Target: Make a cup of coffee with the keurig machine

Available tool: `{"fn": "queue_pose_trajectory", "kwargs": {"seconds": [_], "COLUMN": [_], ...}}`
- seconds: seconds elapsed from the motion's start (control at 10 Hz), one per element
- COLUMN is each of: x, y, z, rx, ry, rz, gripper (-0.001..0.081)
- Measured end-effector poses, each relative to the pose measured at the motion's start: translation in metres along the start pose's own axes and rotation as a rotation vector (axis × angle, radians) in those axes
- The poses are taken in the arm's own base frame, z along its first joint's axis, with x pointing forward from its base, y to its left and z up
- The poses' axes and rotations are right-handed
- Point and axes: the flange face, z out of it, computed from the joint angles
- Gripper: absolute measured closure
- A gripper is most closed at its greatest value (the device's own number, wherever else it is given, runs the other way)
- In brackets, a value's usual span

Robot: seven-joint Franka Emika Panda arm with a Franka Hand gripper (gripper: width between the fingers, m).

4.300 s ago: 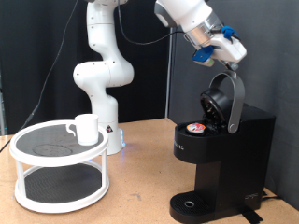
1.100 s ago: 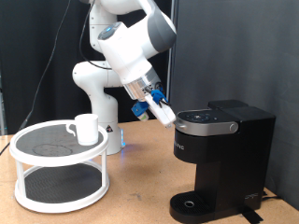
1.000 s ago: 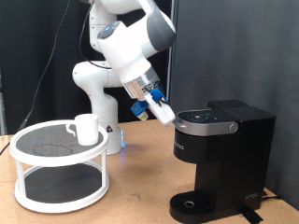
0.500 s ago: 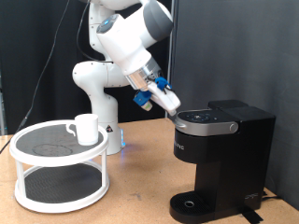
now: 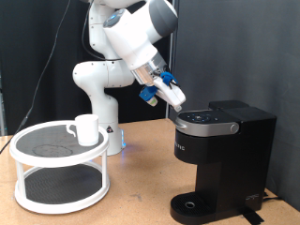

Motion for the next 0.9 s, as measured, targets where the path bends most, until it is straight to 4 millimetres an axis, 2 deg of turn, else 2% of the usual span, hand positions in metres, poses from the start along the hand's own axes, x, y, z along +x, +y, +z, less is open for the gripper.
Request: {"fn": "queue_pose_trajectory", "kwargs": {"seconds": [0.5, 0.9], "x": [0.0049, 0.0053], "y": [-0.0012, -0.0037], "z": [0.0113, 0.0116], "rx": [0.025, 0.043], "ry": [0.022, 0.04], "rz": [0.039, 0.079], "gripper": [0.0806, 0.0806]}}
